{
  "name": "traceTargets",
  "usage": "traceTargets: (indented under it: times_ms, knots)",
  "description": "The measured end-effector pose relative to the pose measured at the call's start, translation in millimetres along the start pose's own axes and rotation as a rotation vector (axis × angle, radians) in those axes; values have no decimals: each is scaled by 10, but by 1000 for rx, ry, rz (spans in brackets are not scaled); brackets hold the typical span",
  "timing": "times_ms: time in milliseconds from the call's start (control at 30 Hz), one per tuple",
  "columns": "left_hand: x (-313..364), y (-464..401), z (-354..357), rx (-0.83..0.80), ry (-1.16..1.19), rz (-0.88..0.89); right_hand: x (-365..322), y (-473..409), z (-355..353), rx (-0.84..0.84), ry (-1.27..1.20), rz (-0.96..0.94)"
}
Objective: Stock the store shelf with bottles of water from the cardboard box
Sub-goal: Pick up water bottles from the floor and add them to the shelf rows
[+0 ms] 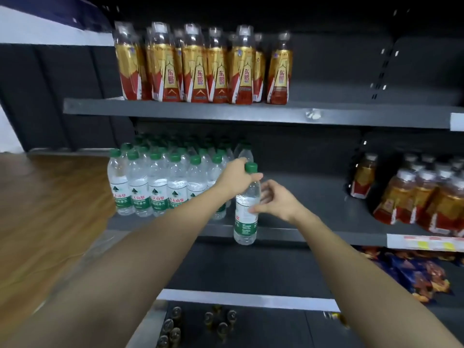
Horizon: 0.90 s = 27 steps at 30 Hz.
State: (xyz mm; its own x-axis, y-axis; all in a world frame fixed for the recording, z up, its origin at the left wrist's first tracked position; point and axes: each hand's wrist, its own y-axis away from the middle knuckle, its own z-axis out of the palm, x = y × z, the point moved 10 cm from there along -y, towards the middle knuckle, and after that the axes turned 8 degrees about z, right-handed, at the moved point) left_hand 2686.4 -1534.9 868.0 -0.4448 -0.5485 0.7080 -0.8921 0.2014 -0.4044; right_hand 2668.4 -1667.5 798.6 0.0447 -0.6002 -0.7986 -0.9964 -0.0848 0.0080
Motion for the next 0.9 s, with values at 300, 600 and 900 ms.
traceTargets:
  times_ms: [300,600,900]
  knots:
    - [-397,-648,-93,109,-141,-140,393,-995,92,-181,269,49]
    - [-586,-1131,208,44,-399,-320,623,-1664,266,-288,259,13]
    - [-601,-1247,423,-434,-382,-359,716,-1790,340,-320,87,5]
